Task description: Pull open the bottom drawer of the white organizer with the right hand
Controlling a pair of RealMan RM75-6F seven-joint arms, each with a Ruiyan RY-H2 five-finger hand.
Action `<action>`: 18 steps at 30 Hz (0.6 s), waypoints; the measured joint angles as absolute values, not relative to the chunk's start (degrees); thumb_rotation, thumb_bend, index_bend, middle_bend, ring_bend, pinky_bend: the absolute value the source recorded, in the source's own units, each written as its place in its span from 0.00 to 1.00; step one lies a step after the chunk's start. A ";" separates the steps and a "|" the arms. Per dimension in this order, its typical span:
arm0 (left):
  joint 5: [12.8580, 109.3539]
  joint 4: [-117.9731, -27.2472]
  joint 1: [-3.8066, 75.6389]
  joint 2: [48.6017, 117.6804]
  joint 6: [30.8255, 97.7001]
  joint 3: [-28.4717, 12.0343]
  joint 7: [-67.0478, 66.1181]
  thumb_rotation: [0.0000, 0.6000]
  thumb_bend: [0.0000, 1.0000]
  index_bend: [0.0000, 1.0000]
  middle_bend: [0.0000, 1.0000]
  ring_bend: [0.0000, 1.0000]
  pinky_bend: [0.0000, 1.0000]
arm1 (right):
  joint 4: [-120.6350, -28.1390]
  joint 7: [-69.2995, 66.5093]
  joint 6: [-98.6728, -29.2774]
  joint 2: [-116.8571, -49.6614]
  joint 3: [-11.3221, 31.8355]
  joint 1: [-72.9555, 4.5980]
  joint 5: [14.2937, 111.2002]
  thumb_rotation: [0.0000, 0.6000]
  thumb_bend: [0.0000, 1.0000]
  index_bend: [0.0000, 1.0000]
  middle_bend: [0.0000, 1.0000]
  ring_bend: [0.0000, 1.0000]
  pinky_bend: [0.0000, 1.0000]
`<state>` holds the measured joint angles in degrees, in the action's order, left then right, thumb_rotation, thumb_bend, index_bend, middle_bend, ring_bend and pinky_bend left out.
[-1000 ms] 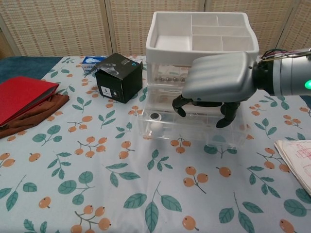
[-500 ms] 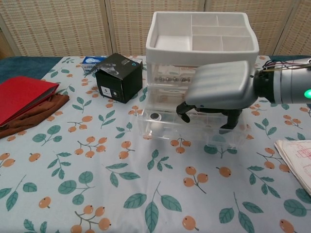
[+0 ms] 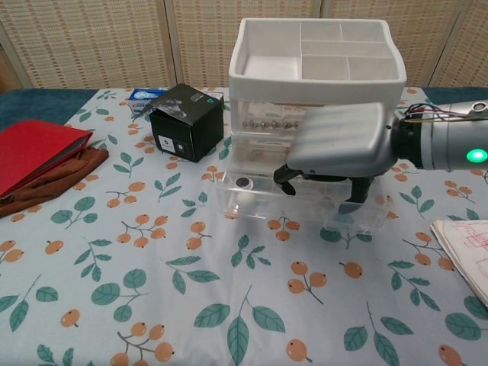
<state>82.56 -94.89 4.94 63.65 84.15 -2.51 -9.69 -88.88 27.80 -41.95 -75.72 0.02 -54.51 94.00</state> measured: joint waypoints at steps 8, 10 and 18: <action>82.39 -94.88 4.88 63.58 84.12 -2.52 -9.73 1.00 0.21 0.18 0.15 0.14 0.09 | -87.44 26.95 -42.35 -76.63 -0.17 -54.68 94.61 1.00 0.19 0.40 0.82 1.00 1.00; 82.36 -94.86 4.86 63.55 84.12 -2.51 -9.73 1.00 0.21 0.18 0.15 0.14 0.09 | -87.02 26.85 -42.34 -76.96 -0.25 -54.73 94.71 1.00 0.19 0.40 0.82 1.00 1.00; 82.21 -94.79 4.76 63.50 84.16 -2.56 -9.40 1.00 0.21 0.18 0.15 0.14 0.09 | -86.07 25.68 -43.23 -77.84 -0.39 -54.80 95.49 1.00 0.20 0.41 0.83 1.00 1.00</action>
